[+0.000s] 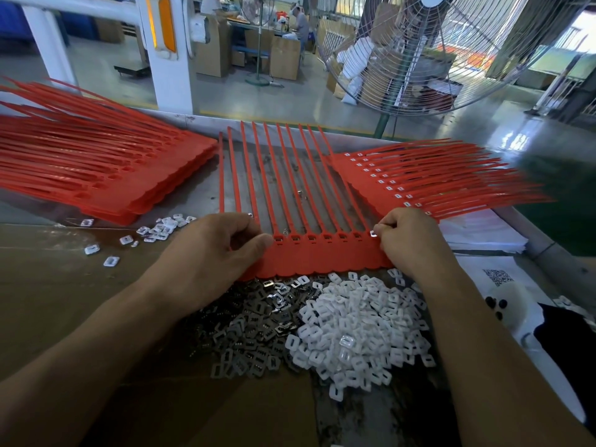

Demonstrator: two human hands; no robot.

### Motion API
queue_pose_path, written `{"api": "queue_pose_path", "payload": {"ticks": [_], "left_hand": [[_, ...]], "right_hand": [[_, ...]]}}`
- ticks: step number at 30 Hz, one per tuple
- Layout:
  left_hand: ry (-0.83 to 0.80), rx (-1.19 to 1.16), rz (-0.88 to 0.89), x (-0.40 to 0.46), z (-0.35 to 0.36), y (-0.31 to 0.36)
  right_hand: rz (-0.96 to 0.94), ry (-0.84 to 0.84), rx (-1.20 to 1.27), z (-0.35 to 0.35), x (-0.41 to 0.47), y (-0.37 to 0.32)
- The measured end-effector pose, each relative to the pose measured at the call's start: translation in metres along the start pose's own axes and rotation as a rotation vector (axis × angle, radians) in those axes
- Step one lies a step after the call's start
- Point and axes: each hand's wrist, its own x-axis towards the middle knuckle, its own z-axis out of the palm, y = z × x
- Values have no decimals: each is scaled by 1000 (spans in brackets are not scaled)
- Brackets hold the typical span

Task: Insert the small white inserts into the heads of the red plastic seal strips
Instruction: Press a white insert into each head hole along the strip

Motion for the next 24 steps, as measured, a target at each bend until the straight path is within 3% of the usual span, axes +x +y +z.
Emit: {"api": "queue_pose_path", "payload": {"ticks": [13,24], "left_hand": [[-10,26,5,0,-1,4],[-11,39,12,0,1,3]], "right_hand": [[21,79,-97,4,7,-2],[20,60,-14,2,5,0]]}}
